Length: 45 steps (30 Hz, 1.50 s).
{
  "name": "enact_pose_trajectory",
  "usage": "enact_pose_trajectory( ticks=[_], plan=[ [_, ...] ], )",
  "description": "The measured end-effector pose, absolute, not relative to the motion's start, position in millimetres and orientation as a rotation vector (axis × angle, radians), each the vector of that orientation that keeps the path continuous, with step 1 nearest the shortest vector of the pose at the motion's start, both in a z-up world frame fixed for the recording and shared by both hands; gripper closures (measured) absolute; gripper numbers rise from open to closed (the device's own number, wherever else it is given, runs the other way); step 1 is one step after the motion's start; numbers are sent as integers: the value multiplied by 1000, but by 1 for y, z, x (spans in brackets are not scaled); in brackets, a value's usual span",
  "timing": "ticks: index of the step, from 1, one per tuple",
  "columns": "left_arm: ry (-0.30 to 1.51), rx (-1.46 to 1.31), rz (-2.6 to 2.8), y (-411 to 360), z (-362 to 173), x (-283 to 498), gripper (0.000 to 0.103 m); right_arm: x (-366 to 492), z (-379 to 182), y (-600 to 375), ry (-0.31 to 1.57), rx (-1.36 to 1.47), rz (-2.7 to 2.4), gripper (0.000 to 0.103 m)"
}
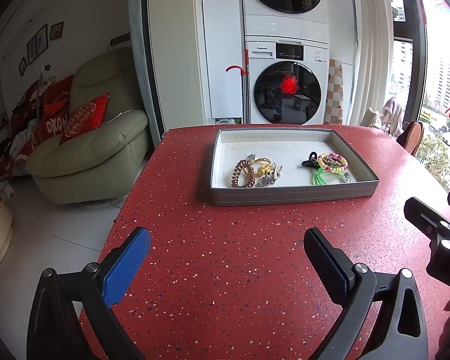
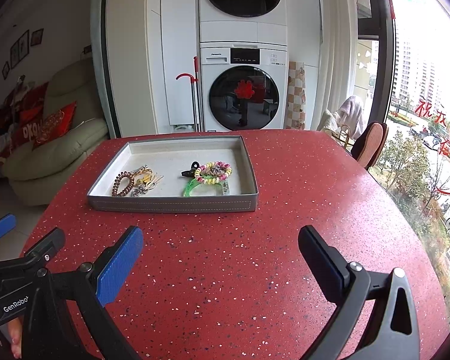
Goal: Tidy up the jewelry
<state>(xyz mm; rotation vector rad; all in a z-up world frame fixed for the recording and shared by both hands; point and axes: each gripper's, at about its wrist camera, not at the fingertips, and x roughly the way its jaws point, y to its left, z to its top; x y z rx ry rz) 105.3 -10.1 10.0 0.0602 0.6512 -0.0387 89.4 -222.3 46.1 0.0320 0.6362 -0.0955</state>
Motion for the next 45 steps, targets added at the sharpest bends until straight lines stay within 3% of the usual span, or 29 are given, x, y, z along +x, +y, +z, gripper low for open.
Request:
enact_pose_trajectory(
  ticks=[45],
  plan=[
    [649,65,-41,-12,13,104,0,89,47,-222,636,41,-94,0]
  ],
)
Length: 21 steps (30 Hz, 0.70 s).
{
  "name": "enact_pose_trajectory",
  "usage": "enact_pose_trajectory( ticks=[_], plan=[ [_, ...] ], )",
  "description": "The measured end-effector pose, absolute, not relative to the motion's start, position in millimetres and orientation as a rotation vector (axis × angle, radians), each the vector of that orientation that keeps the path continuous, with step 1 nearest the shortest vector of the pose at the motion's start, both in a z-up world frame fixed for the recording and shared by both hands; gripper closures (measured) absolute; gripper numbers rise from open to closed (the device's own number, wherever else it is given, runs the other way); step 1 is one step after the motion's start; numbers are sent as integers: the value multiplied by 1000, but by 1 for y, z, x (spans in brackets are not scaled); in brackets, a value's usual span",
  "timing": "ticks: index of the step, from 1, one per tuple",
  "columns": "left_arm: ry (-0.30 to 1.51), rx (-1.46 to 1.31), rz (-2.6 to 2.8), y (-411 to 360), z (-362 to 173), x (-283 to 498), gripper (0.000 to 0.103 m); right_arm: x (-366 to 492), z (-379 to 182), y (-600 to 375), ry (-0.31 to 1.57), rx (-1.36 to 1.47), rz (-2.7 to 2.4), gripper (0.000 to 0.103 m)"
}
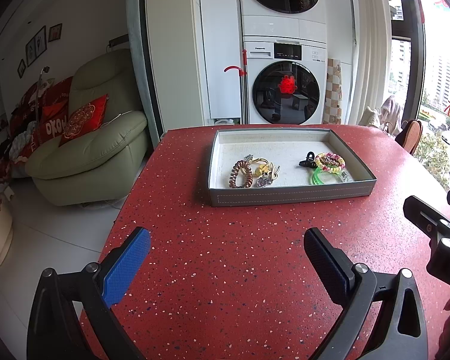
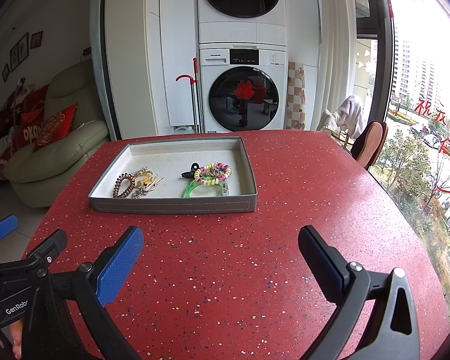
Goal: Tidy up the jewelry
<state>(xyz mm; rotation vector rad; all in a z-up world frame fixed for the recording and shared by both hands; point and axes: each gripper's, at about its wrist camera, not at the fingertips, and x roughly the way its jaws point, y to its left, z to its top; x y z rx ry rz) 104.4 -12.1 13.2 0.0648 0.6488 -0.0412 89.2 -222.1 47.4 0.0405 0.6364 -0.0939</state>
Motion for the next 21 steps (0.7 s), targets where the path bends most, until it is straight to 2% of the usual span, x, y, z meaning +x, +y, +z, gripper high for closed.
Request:
enact_pose_trajectory(
  ticks=[21],
  plan=[
    [649,63,-41,-13,13,104,0,89,48,-222,635,42,-94,0]
  ],
)
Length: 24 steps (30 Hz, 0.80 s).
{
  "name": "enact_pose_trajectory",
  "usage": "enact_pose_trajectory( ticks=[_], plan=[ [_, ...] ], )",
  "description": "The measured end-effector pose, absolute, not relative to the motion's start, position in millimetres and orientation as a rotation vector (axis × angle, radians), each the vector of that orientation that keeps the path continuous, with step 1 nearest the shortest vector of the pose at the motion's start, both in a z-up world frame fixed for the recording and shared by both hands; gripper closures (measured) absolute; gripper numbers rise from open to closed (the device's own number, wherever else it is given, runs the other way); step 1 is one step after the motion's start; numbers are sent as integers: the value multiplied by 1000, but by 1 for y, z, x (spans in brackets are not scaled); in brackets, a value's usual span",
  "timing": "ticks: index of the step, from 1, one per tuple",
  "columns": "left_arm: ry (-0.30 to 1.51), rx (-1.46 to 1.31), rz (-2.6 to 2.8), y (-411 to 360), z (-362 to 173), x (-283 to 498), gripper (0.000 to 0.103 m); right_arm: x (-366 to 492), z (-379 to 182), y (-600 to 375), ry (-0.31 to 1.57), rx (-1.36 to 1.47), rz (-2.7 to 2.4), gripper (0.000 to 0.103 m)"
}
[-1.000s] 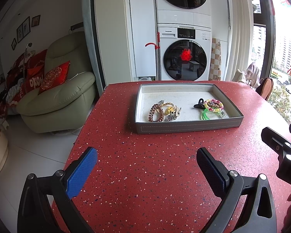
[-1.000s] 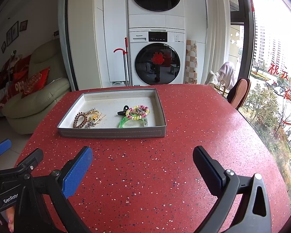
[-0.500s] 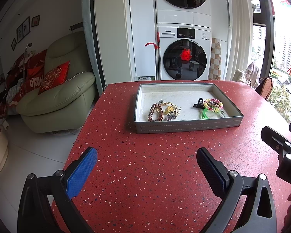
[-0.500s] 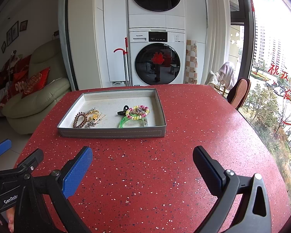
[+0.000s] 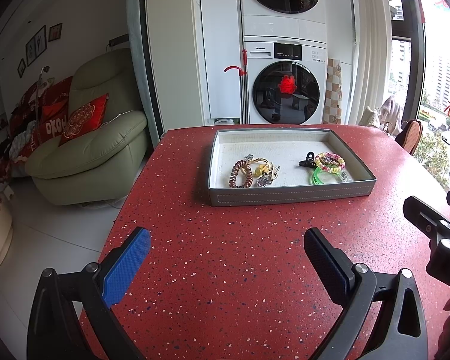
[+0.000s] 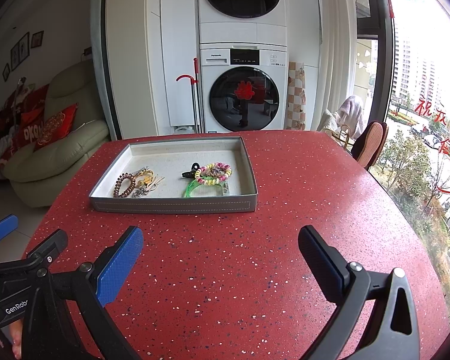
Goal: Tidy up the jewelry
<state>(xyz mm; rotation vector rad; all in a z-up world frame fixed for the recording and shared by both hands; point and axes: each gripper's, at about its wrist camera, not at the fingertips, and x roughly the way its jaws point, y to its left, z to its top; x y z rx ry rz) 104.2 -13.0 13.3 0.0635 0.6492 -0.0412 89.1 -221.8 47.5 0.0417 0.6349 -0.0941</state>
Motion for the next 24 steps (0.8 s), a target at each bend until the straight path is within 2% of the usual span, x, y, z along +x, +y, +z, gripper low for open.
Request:
enact_pose_trajectory(
  ticks=[24],
  plan=[
    [653,63,-42,-14,12,103,0,89,48,-222,635,43,-94,0]
  ],
)
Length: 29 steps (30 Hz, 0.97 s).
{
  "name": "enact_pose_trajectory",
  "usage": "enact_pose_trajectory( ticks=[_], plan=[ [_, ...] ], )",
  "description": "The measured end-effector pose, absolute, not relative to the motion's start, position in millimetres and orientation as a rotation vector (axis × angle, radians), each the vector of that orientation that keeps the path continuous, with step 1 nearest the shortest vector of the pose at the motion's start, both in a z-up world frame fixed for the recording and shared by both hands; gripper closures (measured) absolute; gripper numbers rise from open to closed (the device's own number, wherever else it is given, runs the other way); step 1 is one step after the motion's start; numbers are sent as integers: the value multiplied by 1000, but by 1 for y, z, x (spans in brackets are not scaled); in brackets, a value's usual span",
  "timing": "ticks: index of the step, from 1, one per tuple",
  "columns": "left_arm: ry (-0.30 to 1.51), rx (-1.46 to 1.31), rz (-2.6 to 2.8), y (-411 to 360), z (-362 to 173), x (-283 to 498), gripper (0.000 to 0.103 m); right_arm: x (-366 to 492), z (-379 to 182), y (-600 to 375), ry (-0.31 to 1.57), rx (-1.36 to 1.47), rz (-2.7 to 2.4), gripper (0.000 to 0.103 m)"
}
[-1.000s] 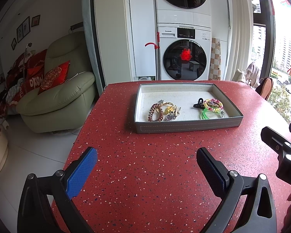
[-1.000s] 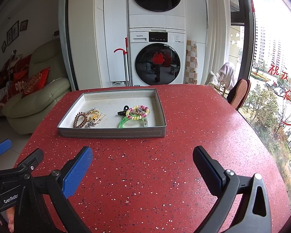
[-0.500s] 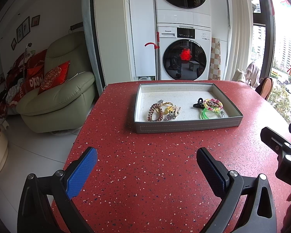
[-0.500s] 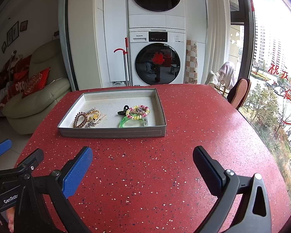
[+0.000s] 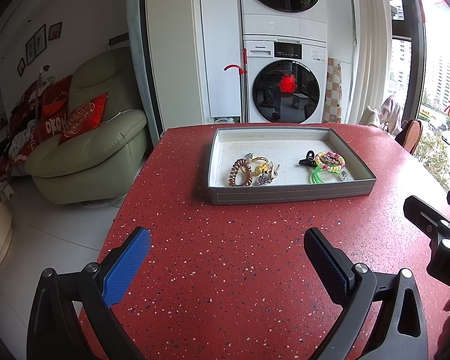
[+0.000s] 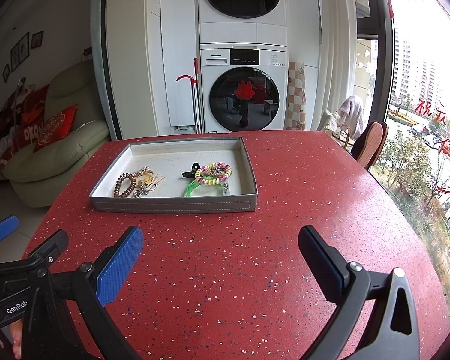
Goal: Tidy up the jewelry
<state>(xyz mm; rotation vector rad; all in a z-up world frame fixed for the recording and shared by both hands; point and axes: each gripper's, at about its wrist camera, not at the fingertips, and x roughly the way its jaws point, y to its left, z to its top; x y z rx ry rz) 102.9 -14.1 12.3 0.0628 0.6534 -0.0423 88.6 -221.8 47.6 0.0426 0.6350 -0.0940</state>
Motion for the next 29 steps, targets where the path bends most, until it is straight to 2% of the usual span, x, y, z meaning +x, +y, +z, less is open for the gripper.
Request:
enact_pose_trajectory(
  ticks=[29],
  plan=[
    [650,64,-49,-14,14,101,0,88,48,-221,634,44,-93,0]
  ],
)
